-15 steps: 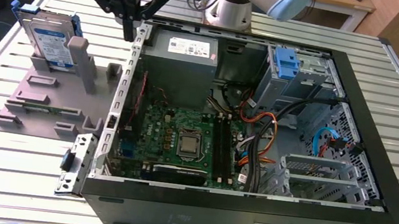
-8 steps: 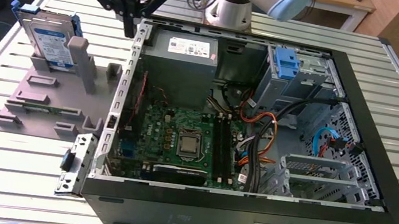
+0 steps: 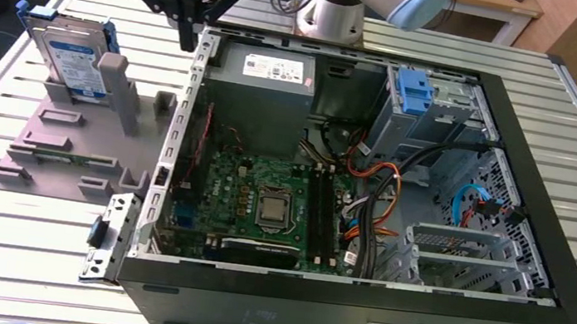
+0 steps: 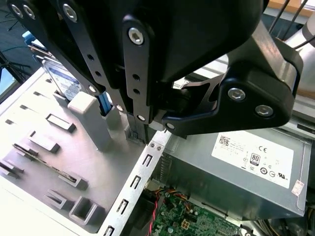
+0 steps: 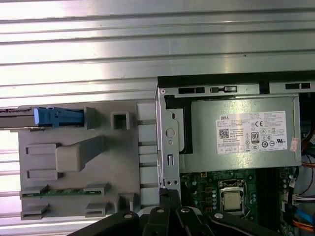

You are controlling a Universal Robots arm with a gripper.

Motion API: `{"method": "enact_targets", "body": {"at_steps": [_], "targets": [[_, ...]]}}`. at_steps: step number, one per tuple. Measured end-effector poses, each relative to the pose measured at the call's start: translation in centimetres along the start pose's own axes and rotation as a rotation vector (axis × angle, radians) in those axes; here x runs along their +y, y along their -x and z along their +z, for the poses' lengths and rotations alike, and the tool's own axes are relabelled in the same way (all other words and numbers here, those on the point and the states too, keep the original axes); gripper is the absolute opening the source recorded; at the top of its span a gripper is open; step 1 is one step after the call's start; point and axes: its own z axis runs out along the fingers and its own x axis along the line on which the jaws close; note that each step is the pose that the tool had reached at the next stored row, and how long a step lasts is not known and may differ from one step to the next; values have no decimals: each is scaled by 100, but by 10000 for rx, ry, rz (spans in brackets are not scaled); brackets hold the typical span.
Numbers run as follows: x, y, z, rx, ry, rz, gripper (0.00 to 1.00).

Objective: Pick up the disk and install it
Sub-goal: 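Reach for the disk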

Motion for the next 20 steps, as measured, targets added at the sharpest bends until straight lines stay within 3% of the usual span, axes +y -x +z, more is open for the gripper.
{"method": "enact_targets", "body": {"at_steps": [20], "targets": [[-4, -56, 0, 0, 0, 1, 11]]}}
